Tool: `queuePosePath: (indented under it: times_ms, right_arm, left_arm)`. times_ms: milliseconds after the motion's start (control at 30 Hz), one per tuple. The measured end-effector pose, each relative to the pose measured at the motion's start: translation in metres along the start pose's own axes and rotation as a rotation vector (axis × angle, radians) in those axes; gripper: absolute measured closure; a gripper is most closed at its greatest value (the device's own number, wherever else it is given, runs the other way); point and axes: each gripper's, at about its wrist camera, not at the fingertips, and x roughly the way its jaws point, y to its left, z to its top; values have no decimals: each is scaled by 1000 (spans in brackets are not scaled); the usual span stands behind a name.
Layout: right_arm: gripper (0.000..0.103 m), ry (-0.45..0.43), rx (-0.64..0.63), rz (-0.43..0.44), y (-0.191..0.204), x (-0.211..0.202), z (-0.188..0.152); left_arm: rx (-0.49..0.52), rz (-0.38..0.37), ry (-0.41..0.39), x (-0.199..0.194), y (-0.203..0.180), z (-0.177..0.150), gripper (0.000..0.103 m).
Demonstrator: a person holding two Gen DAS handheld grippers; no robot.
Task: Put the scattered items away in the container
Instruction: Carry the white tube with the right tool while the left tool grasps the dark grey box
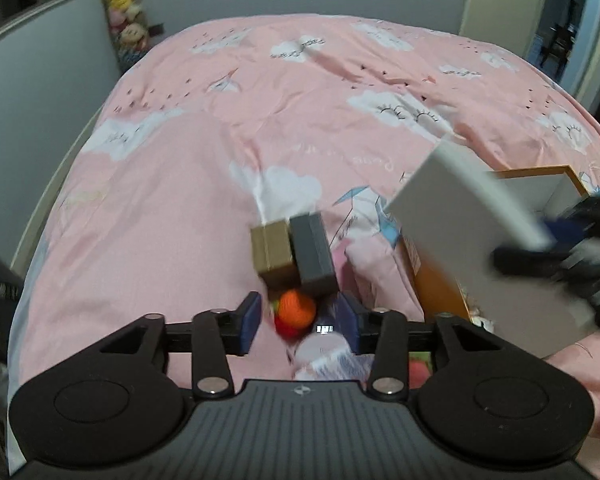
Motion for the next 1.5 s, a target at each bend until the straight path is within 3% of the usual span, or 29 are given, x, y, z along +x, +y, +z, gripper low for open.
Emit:
queuePosePath:
  times_ms: [233,400,633,867,1000,1167,1500]
  right_arm:
    - [71,-59,53,-193,-47,-35,5]
    - [71,-42,97,-340,-81,-45,-12]
    - [71,4,180,-459,-121,-45,-38]
    - [71,68,256,-517,-146,-32,-64]
    - [71,127,245,-600,-150,-18,-78]
    - [71,201,213,-690,-152,0,-95]
    - [71,305,186,-774,-166,15,-106]
  left_arm:
    - [-50,-27,10,60,6,20,49]
    - [-97,-48,36,96,10,25,48]
    - [-75,-29,70,121,-2,23,45]
    - [-78,-19,95,133,-7,19,48]
    - [-47,25,81,134,-15,17,59]
    - [-58,31,73,133,-16,16,60]
    - [-106,3,5,117,-9,16,62]
